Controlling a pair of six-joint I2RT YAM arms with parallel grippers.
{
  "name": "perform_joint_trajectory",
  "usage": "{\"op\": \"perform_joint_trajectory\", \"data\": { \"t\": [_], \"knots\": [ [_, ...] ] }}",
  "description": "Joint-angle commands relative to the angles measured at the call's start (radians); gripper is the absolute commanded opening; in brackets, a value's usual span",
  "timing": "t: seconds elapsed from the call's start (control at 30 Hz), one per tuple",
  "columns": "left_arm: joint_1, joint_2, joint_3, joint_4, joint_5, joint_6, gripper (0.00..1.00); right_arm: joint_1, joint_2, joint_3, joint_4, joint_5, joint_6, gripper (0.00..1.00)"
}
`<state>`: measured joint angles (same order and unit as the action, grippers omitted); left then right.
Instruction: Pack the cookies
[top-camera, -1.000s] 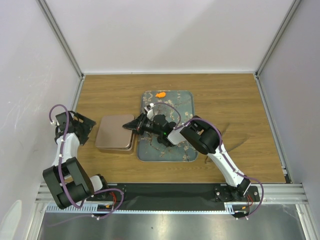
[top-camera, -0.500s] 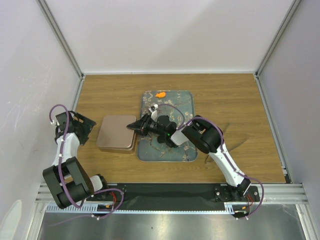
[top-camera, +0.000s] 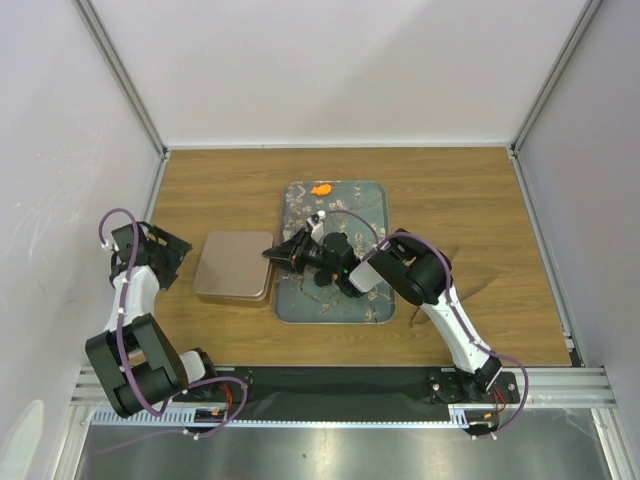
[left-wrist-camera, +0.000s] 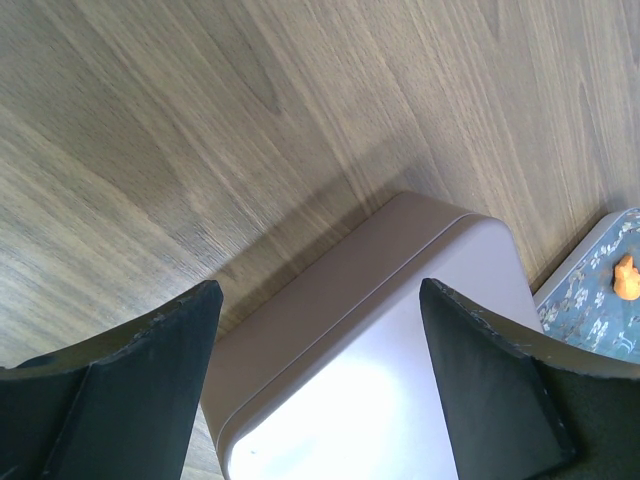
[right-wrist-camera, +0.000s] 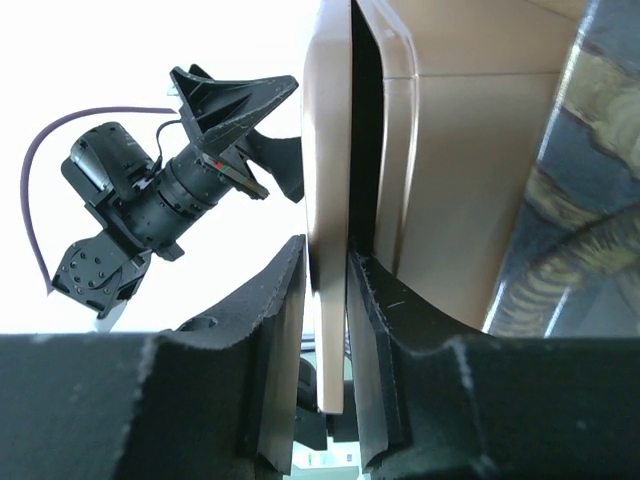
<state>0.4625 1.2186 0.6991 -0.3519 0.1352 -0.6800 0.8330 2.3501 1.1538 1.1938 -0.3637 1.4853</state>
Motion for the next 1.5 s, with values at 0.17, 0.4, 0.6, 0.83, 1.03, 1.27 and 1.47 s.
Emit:
{"op": "perform_joint_trajectory", "data": {
  "t": [0.17, 0.4, 0.6, 0.83, 1.03, 1.27, 1.47],
  "knots": [
    [-0.002, -0.002, -0.012, 0.022, 0.007, 0.019, 0.86, -0.025, -0.075, -0.065, 0.072, 0.012, -0.01, 0.28],
    [-0.004, -0.002, -0.012, 0.025, 0.012, 0.019, 0.86, -0.037, -0.095, -0.114, 0.085, 0.017, -0.017, 0.28],
    [-0.002, -0.004, -0.012, 0.025, 0.02, 0.019, 0.86, -0.048, -0.121, -0.144, 0.084, 0.02, -0.03, 0.28],
    [-0.004, -0.011, -0.013, 0.028, 0.027, 0.019, 0.86, -0.043, -0.193, -0.117, -0.049, 0.011, -0.114, 0.27],
    [-0.005, -0.01, -0.016, 0.03, 0.035, 0.017, 0.86, -0.008, -0.192, 0.024, -0.235, -0.012, -0.2, 0.27],
    [-0.007, -0.008, -0.016, 0.033, 0.041, 0.017, 0.86, 0.024, -0.126, 0.179, -0.405, -0.015, -0.249, 0.27],
    [-0.007, -0.013, -0.016, 0.028, 0.043, 0.019, 0.86, 0.017, -0.089, 0.247, -0.47, -0.018, -0.278, 0.26]
  ]
}}
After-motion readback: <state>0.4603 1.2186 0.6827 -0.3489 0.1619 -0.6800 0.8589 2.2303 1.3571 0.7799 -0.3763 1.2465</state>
